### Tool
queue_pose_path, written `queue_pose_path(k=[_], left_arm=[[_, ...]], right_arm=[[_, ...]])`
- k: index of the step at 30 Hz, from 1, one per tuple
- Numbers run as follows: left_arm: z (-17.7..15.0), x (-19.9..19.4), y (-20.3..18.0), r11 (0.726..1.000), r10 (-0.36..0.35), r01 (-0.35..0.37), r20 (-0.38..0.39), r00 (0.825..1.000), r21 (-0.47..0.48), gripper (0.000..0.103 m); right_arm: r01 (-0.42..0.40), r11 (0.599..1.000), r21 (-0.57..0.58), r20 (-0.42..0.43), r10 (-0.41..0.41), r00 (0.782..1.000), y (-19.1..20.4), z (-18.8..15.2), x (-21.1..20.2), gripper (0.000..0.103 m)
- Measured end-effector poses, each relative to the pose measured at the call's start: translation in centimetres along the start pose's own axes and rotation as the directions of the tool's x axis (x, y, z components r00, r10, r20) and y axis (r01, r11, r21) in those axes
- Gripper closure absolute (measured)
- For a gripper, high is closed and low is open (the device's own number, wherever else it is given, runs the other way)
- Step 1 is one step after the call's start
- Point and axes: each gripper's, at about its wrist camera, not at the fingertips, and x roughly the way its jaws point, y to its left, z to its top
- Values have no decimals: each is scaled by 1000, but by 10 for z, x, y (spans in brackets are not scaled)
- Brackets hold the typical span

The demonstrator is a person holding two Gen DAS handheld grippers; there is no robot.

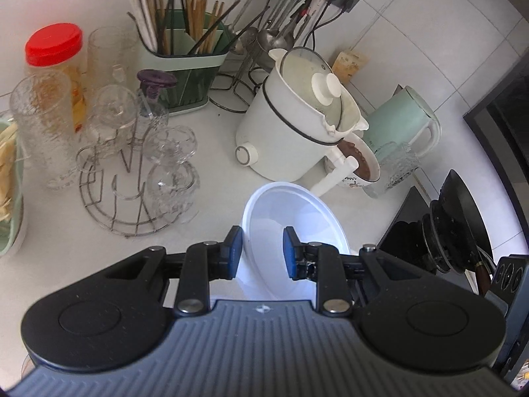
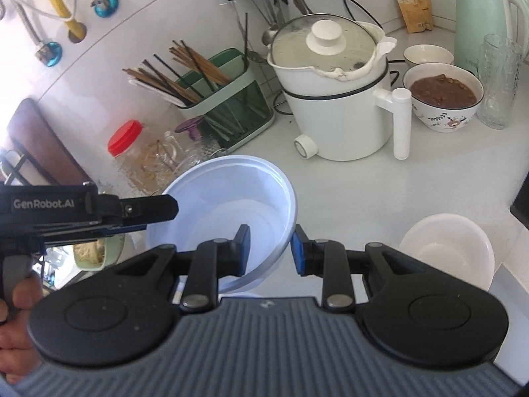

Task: Organize plates and bowls
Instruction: 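Carry the second plastic bowl and lower it into the first, opening both grippers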

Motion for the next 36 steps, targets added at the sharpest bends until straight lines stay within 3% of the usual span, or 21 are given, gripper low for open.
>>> queue_pose_path(k=[17,23,28,33,36], left_arm=[[-60,-18,34,991,47,-51,-31,998,-120,74],[-80,-8,38,989,76,-84,-67,995,-119,74],[-95,-1,28,985,147,-153,-76,986,-82,73],[-100,1,31,981,157,-164,-81,984,-99,72],[-97,1,33,974,184,-193,-87,979,-117,52]], right_arm=[[-31,997,-67,-128,23,992,21,-37,3,74],[-15,994,-105,-164,-2,986,20,-50,8,74],[-4,994,-113,-189,-17,982,18,-62,12,73],[-2,994,-105,-175,-17,984,15,-65,11,72],[6,996,-94,-176,-23,984,13,-63,10,71]])
